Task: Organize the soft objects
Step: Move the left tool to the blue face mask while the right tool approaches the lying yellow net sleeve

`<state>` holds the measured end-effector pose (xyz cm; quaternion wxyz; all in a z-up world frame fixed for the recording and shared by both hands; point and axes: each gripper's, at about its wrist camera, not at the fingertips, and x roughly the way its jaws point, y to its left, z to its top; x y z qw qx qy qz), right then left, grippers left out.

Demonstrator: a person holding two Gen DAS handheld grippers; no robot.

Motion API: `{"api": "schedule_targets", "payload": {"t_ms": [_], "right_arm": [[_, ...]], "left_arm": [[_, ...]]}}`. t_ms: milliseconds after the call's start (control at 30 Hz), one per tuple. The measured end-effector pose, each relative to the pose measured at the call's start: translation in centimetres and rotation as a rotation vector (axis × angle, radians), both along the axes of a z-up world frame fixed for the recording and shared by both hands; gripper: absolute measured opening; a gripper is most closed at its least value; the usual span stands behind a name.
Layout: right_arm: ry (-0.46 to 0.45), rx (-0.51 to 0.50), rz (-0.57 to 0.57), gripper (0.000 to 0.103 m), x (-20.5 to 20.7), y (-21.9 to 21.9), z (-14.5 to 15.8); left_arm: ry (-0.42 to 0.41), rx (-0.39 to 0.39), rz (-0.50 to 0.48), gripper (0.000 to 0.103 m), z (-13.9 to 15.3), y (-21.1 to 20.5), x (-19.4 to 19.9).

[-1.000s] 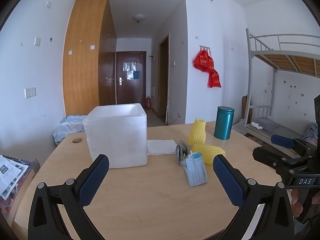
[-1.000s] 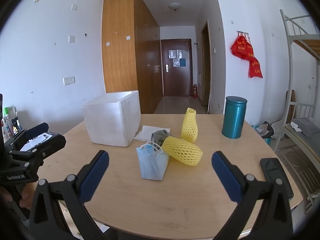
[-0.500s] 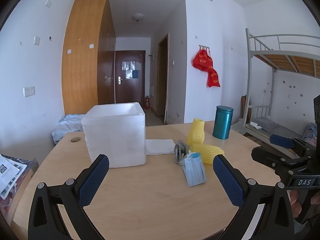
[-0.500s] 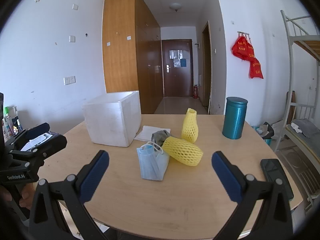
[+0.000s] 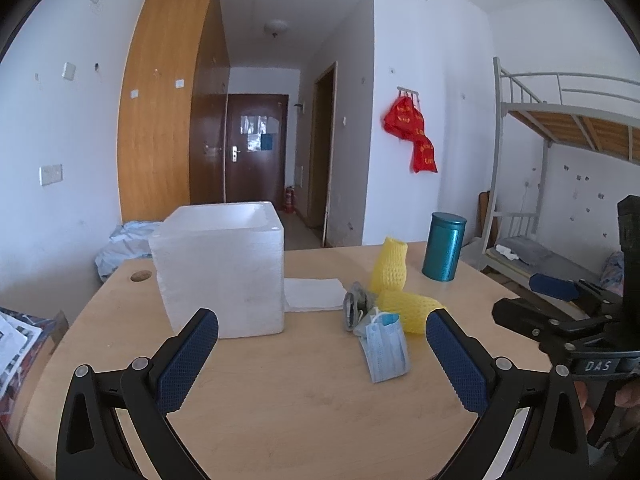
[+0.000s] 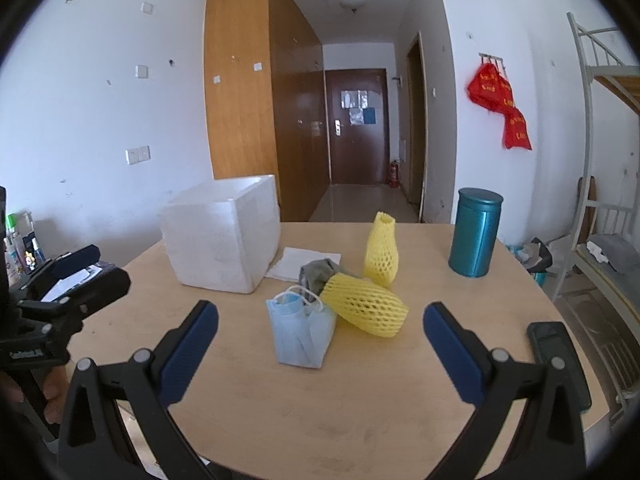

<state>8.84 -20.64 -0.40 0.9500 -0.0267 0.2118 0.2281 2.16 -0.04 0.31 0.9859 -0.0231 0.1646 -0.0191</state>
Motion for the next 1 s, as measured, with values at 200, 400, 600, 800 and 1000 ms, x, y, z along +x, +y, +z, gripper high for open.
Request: {"api": "schedule_targets", "payload": {"t_ms": [200, 400, 600, 800, 1000], "right_arm": [[0.01, -0.016, 0.007, 0.103, 1.6, 0.4, 0.1], [0.039, -0.024, 0.008, 0.103, 3.3, 0.6, -0.3], [0.061, -0.036, 0.002, 0.103, 5.0, 0.5, -1.1], [0.098, -0.047, -0.007, 0.103, 7.0, 0.1, -1.9], [0.13, -0.046, -0.011, 0.103, 9.0, -0.3, -2.7]], "left_arm": [[0.017, 0.008, -0.018, 0.103, -0.2, -0.4, 1.4], [0.057, -0.003, -0.032, 0.103, -0.9, -0.4, 3.3], [0.095, -0.004, -0.052, 0.103, -1.7, -0.9, 5.4], [0.151, -0.022, -0.095, 0.103, -3.2, -1.9, 7.8], [0.207, -0.04, -0.122, 0.103, -4.7, -2.7, 9.7]]}}
